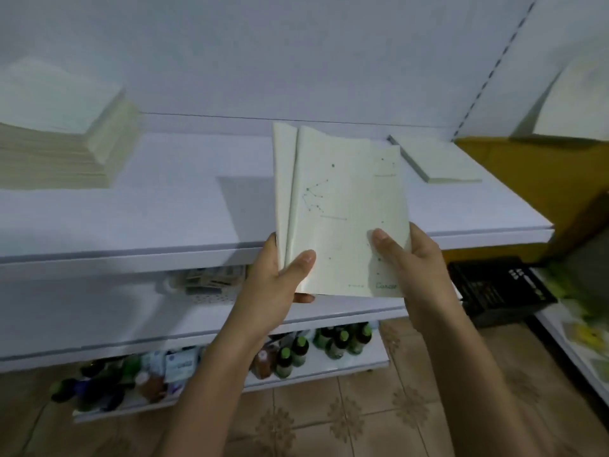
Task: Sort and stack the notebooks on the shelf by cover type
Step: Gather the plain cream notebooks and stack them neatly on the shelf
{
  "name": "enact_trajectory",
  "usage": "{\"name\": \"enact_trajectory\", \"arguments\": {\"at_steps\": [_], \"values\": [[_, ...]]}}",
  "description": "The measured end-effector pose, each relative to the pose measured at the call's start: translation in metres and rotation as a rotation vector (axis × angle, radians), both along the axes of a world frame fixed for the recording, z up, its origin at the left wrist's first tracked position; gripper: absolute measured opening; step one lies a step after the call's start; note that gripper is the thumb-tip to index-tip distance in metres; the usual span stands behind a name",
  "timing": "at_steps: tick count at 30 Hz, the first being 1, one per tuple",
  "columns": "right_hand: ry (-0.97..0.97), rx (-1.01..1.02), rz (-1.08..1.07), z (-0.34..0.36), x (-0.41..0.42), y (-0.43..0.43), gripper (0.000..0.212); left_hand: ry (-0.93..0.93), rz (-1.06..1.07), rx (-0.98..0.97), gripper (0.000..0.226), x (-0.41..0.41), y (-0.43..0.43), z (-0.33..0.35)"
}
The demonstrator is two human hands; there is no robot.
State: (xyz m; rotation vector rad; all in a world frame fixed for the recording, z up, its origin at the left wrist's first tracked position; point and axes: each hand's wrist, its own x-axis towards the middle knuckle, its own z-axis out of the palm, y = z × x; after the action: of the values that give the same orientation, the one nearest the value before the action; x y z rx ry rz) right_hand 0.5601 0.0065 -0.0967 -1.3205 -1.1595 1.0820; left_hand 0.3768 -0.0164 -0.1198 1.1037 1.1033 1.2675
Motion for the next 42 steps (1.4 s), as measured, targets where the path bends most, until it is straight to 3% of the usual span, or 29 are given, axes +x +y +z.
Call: {"name": "enact_trajectory", "arguments": {"at_steps": [3, 7, 15, 27, 31, 38, 40, 42], "values": [[0.025, -0.008, -0.077, -0.012, 0.060, -0.020, 0.022, 0.034, -0.079, -0.016, 0.024, 0.061, -0.007, -0.008], [0.045, -0.021, -0.129, -0.021, 0.121, -0.039, 0.019, 0.028, -0.104, -0.082, 0.040, 0.122, -0.013, -0.011], [0.083, -0.063, -0.104, -0.036, 0.185, -0.030, 0.024, 0.080, -0.118, -0.062, 0.033, 0.175, 0.008, -0.011], [-0.051, 0.047, -0.141, -0.010, 0.259, 0.104, 0.021, -0.017, -0.163, -0.015, 0.026, 0.252, 0.147, 0.000], [-0.155, 0.074, -0.161, -0.005, 0.287, 0.165, 0.012, 0.057, -0.202, 0.044, 0.046, 0.268, 0.199, 0.008], [-0.139, 0.042, -0.036, -0.021, 0.291, 0.248, 0.013, 0.407, 0.017, 0.116, 0.061, 0.269, 0.264, 0.004], [-0.214, 0.002, -0.006, -0.024, 0.290, 0.270, 0.012, 0.715, 0.086, 0.116, 0.065, 0.269, 0.281, -0.005], [-0.451, -0.033, 0.049, -0.030, 0.290, 0.292, 0.021, 1.150, 0.184, 0.133, 0.065, 0.272, 0.288, -0.016]]}}
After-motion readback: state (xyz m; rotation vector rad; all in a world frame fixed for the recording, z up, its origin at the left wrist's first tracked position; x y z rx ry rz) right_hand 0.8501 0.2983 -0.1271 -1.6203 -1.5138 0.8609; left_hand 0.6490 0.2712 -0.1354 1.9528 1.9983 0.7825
